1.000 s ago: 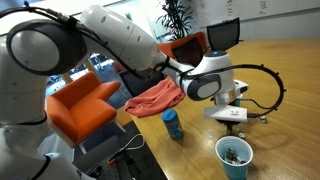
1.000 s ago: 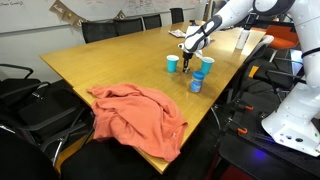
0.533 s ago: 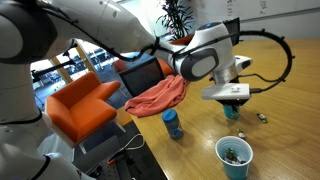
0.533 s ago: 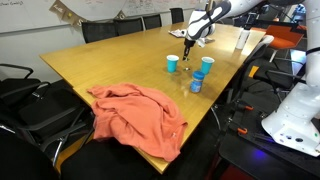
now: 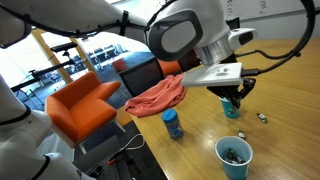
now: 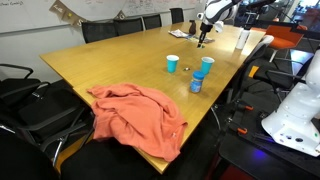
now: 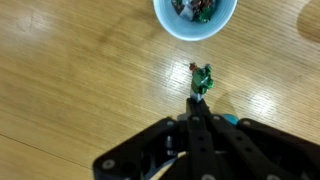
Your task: Put one candy in the blue cup
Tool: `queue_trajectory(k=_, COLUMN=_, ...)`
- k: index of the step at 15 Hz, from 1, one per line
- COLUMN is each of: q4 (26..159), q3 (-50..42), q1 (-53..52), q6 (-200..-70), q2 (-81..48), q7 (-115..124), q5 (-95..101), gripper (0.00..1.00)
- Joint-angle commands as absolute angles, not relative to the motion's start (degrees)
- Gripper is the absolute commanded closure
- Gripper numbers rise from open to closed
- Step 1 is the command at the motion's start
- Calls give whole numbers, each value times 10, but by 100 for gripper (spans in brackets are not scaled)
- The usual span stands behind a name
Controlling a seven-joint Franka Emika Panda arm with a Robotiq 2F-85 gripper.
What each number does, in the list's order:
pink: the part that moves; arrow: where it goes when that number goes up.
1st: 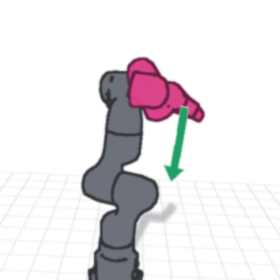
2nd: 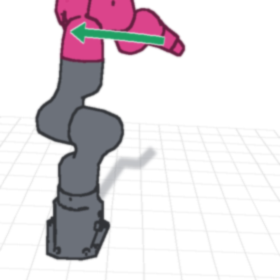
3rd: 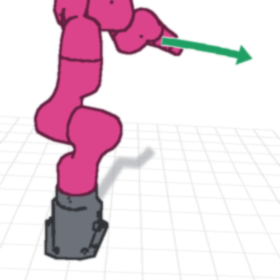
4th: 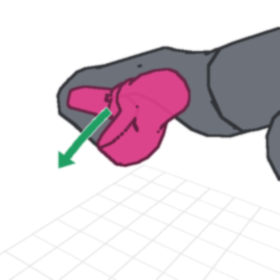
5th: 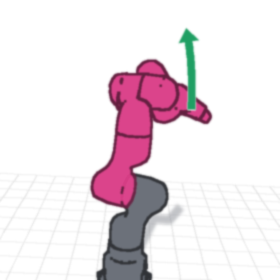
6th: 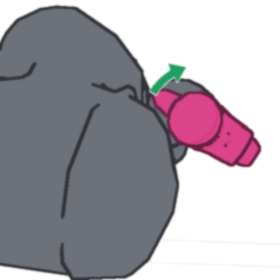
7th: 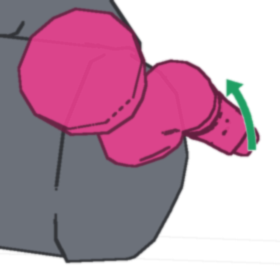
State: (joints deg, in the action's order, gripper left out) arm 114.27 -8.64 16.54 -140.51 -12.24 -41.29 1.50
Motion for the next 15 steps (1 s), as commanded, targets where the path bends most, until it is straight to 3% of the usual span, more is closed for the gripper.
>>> queue_trajectory(k=1, q4=1250, q3=-113, q1=170, q6=-1411, q2=-28, q7=-378, q5=30, gripper=100)
queue_trajectory(k=7, q4=1344, q3=-146, q1=167, q6=-1451, q2=19, q7=-328, q5=43, gripper=100)
queue_trajectory(k=15, q4=1375, q3=-146, q1=161, q6=-1614, q2=-25, q7=-264, q5=47, gripper=100)
